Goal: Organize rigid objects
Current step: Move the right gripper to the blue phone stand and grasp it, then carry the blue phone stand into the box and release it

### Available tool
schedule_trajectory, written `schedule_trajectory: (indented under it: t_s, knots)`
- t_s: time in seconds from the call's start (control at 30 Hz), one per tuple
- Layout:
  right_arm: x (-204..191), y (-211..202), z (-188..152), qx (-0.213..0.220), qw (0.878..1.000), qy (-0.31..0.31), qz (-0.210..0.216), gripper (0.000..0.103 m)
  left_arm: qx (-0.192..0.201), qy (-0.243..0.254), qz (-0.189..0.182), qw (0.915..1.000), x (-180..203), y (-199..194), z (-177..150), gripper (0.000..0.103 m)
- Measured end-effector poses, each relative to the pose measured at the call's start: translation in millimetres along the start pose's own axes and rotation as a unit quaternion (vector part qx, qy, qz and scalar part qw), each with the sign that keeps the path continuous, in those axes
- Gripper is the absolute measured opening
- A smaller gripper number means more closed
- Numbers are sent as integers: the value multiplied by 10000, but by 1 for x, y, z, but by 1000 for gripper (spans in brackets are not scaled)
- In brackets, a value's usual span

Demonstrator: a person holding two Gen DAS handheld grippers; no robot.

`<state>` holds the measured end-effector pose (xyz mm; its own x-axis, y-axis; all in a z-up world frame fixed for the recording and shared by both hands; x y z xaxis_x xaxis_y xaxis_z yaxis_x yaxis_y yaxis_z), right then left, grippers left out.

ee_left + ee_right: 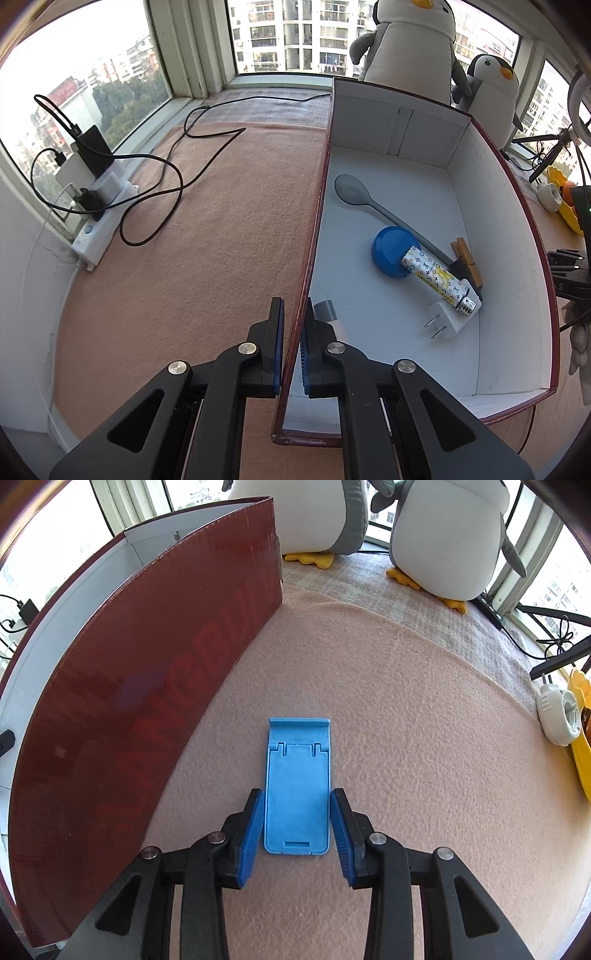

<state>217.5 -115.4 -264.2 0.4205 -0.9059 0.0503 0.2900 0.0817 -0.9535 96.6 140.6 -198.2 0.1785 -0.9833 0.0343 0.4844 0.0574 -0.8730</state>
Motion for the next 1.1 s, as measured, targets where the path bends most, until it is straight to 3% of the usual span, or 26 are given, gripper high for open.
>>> schedule_trajectory:
  t_s: [0.23, 0.47, 0.8, 1.1]
  knots:
    - [27, -15, -14, 182, 9994, 306, -23, 33, -8, 1, -3, 10000, 1, 1, 1, 6]
    - [26, -65, -14, 639, 9975, 302, -33, 33, -4, 16, 18, 10000, 2, 1, 3, 6]
    - [-24, -133, 16, 1351, 9904, -175, 235, 33, -6, 5, -12, 10000, 3, 2, 4, 7]
    - [-85, -148, 22, 1481, 9850, -728, 503, 33, -58, -72, -78, 9999, 1, 3, 4, 7]
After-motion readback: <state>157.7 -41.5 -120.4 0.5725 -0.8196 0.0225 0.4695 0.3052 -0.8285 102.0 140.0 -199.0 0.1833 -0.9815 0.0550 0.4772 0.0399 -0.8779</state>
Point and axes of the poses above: each gripper's, at about its wrist camera, not at the fingertips, and y roughly the way its jaws point, x to its right, z to its top, the point moved 8 cm from there along y, roughly the way its jaws point, and after that the axes turned 4 degrees about -z, right-handed, at the moved point
